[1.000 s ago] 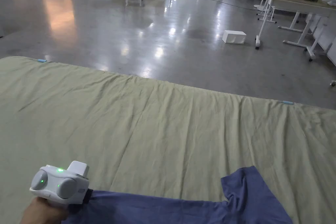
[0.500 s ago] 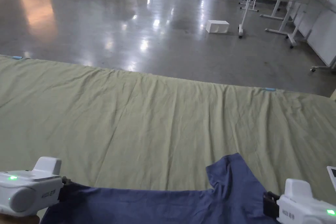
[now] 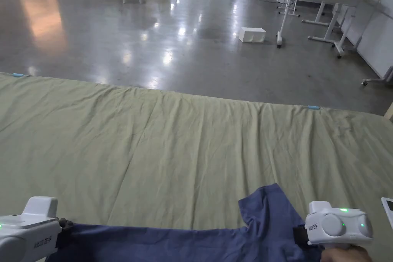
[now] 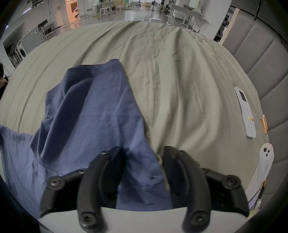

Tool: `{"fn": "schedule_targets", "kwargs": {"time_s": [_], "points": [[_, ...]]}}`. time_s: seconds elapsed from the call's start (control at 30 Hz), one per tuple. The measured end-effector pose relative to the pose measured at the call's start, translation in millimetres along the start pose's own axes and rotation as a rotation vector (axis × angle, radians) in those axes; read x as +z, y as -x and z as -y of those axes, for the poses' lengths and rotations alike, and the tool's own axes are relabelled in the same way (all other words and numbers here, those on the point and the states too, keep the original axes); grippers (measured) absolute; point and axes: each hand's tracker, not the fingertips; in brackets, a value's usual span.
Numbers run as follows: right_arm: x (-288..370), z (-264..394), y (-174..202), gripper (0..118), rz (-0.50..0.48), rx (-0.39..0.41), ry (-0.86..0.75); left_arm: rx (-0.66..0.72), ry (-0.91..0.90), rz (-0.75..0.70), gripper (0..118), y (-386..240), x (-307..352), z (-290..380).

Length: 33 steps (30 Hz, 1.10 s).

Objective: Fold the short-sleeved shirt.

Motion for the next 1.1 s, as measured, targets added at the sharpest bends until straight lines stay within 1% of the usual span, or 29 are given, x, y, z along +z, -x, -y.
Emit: {"fn": "schedule_targets", "kwargs": {"time_s": [0.03, 0.07, 0.1, 0.13, 0.17, 0.23, 0.33, 0.5, 0.6, 0.63, 0.7, 0.87, 1.1], "points": [[1.1, -0.4, 7.1, 34, 0.012, 0.018, 0.001, -0.001, 0.001, -0.001, 4, 1.6, -3.9, -1.8], [0.9, -0.4, 12.4, 21, 0.02, 0.049, -0.003, -0.002, 0.002, -0.001, 4, -0.2, -4.0, -1.3], [-0.7, 1.3, 17.2, 12, 0.047, 0.083, -0.012, -0.002, 0.003, -0.001, 4, -2.5, -3.2, -0.3], [-1.4, 2.3, 21.2, 1, 0.082, 0.101, -0.019, -0.001, 0.004, 0.0, 4, -3.8, -3.4, -0.3], [-0.4, 3.5, 22.2, 1, 0.098, 0.104, -0.031, 0.0, 0.003, 0.002, 4, -3.8, -4.0, -0.6], [4.4, 8.7, 22.2, 0, 0.091, 0.071, -0.05, 0.003, -0.001, 0.005, 4, -6.5, -0.2, 0.2], [18.1, 17.4, 16.9, 0, 0.079, 0.026, -0.129, -0.005, -0.007, 0.003, 4, -6.8, 2.7, -0.4], [55.0, 31.0, 7.4, 0, 0.047, -0.017, -0.277, 0.014, -0.048, 0.004, 4, -3.3, 19.6, -4.1], [82.8, 41.8, 8.6, 0, 0.054, 0.0, -0.37, 0.019, -0.08, 0.005, 4, -1.8, 34.5, -7.2], [93.2, 44.2, 8.7, 0, 0.039, -0.006, -0.407, 0.02, -0.096, 0.007, 4, -1.8, 41.0, -8.2], [111.4, 50.6, 9.4, 0, 0.035, -0.005, -0.447, 0.024, -0.114, 0.012, 4, -1.3, 53.0, -10.3], [165.9, 61.7, 8.0, 0, 0.022, -0.033, -0.56, 0.026, -0.197, 0.019, 4, -2.6, 92.3, -17.0], [250.8, 66.1, -2.0, 0, 0.057, -0.044, -0.727, 0.019, -0.326, 0.01, 4, 0.5, 158.3, -36.7]]}}
